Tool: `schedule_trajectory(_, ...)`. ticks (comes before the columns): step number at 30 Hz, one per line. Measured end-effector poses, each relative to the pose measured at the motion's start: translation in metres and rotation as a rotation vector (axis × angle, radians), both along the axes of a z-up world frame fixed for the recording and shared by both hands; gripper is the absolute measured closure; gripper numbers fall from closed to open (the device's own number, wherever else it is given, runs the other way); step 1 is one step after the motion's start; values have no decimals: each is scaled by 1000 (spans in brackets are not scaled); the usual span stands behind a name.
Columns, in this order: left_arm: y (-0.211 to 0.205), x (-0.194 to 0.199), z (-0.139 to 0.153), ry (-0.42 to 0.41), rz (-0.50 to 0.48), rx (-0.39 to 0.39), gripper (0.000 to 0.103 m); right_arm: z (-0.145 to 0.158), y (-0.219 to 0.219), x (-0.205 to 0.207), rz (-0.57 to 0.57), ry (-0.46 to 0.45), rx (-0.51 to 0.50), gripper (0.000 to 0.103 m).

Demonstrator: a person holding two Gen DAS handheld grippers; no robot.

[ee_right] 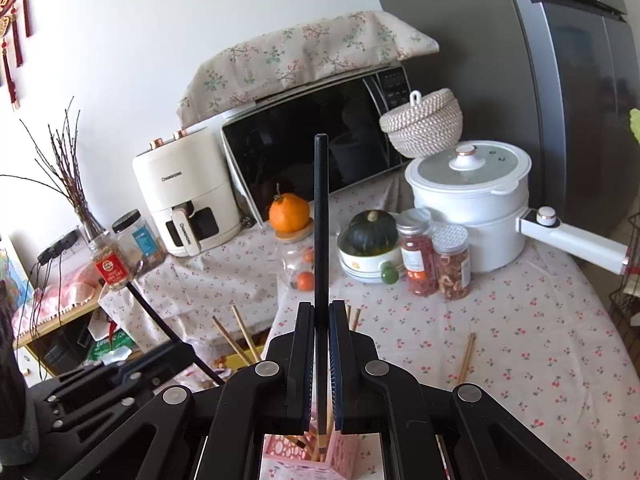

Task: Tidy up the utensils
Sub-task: 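Lift both held chopsticks over the pink basket and open both tools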

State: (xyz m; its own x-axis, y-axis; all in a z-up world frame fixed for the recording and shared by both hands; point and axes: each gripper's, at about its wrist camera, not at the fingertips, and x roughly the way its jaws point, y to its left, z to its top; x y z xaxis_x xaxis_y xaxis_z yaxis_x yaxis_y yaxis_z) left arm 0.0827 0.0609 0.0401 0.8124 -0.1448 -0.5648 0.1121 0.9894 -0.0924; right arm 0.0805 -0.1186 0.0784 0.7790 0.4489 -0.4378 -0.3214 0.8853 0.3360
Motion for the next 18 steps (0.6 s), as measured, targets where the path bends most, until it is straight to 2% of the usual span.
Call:
schedule_trajectory(4, 0, 16, -24, 77, -6, 10, 98, -8, 9, 5, 13, 2, -3, 98)
schedule_trajectory(9, 10, 20, -30, 96, 7, -52, 96, -23, 18, 14, 29, 41, -25, 98)
schedule_trajectory(12, 12, 17, -29, 100, 7, -64, 85, -32, 22, 20, 35, 68, -38, 97)
schedule_trajectory(14, 13, 14, -29, 103, 11, -61, 71, -39, 25, 25, 37, 86, -47, 97)
schedule_trajectory(18, 13, 10, -33, 126, 12, -49, 66, -52, 29, 34, 53, 126, -49, 97)
